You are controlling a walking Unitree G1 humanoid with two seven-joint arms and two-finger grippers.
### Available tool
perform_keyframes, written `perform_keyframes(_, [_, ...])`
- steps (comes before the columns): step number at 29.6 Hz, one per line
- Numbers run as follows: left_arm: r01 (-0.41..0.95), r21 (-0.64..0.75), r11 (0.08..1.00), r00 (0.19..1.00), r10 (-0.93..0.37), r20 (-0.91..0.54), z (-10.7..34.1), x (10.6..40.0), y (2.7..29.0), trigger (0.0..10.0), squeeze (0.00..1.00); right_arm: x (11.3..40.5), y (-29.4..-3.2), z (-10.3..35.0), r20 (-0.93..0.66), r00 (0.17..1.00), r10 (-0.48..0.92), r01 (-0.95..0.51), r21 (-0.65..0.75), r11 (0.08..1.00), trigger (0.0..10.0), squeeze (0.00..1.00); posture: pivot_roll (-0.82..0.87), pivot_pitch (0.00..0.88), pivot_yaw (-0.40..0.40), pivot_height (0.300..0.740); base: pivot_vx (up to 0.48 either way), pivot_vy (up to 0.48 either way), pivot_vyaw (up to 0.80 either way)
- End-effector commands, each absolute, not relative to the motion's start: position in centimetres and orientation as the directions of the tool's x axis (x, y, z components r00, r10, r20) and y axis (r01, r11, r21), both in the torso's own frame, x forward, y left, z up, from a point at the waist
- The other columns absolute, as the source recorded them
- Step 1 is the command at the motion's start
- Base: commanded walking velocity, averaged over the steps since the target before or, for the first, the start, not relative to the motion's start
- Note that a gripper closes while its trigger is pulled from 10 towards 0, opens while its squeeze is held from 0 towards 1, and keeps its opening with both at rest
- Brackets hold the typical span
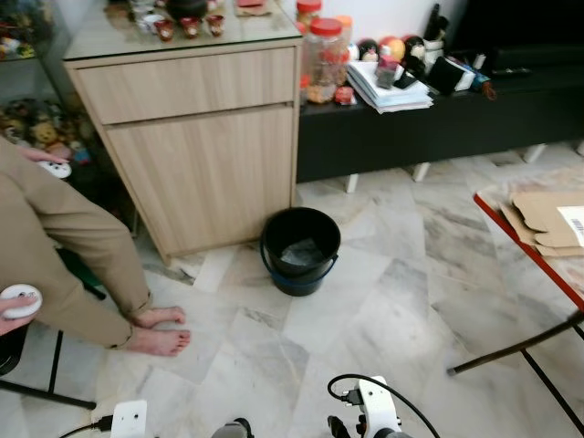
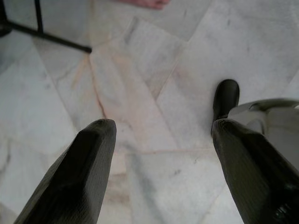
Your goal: Picking trash to rubbish bin
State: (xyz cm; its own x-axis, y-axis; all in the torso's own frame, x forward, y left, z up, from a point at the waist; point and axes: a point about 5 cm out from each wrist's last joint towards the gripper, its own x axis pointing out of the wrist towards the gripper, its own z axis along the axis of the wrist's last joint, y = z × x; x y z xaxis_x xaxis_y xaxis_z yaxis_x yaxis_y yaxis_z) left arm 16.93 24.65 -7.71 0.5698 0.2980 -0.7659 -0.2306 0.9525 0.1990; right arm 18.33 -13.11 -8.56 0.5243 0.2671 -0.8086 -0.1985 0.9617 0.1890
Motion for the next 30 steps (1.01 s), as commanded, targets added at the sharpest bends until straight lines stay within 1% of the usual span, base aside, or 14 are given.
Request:
perform_keyframes(1, [-0.242,0.208,0.948,0.554,0.311,-0.772,-7.92,16.35,24.82,10.0,0.00,18.55,-13.29,-8.47,-0.805,0.535,0.255,-0.185,0.183,0.966,10.0,0.00,0.15,0.122,-0.020,0.728,0.000,0.000,0.00])
perform_keyframes(11, [-0.252,0.220,0.943,0.574,0.328,-0.750,-7.58,16.74,25.17,10.0,0.00,18.68,-13.27,-8.40,-0.799,0.548,0.247,-0.171,0.182,0.968,10.0,0.00,0.15,0.122,-0.017,0.728,0.000,0.000,0.00])
perform_keyframes(30, [-0.252,0.220,0.943,0.574,0.328,-0.750,-7.58,16.74,25.17,10.0,0.00,18.68,-13.27,-8.40,-0.799,0.548,0.247,-0.171,0.182,0.968,10.0,0.00,0.15,0.122,-0.017,0.728,0.000,0.000,0.00])
